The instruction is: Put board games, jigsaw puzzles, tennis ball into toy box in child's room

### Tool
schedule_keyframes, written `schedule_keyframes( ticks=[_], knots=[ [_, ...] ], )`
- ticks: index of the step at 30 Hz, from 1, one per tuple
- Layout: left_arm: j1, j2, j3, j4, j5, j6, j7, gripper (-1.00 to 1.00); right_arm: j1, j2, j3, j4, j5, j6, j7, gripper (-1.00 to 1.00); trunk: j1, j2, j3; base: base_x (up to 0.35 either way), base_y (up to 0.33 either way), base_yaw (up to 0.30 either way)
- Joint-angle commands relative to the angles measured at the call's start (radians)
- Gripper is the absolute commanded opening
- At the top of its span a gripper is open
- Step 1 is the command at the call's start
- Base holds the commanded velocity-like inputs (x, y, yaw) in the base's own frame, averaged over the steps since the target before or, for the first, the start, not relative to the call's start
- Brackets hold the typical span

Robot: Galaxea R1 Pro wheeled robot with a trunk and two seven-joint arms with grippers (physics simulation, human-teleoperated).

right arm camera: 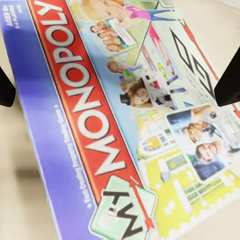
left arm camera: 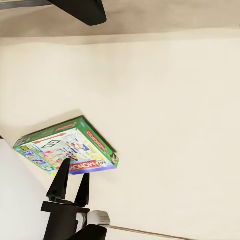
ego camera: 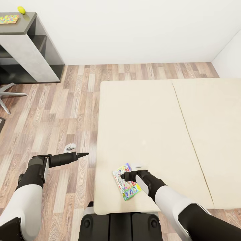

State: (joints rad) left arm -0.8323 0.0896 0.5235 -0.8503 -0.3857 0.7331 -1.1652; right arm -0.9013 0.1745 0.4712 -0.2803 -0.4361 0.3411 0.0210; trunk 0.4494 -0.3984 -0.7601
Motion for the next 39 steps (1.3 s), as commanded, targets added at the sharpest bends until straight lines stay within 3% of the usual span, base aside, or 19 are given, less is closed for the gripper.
schedule_keyframes(
  ticks=[1, 39],
  knots=[
    [-0.001, -0.001, 0.004, -0.001, -0.01, 0.008, -0.01, 1.0, -0.001, 0.0, 0.001, 0.0, 0.002, 0.004, 0.002, 1.0, 0.001, -0.002, -0.001, 0.0, 0.0, 0.0],
    [-0.001, -0.001, 0.004, -0.001, -0.01, 0.008, -0.01, 1.0, -0.001, 0.0, 0.001, -0.007, 0.002, 0.0, 0.004, 1.0, 0.001, -0.002, -0.001, 0.0, 0.0, 0.0]
  ],
)
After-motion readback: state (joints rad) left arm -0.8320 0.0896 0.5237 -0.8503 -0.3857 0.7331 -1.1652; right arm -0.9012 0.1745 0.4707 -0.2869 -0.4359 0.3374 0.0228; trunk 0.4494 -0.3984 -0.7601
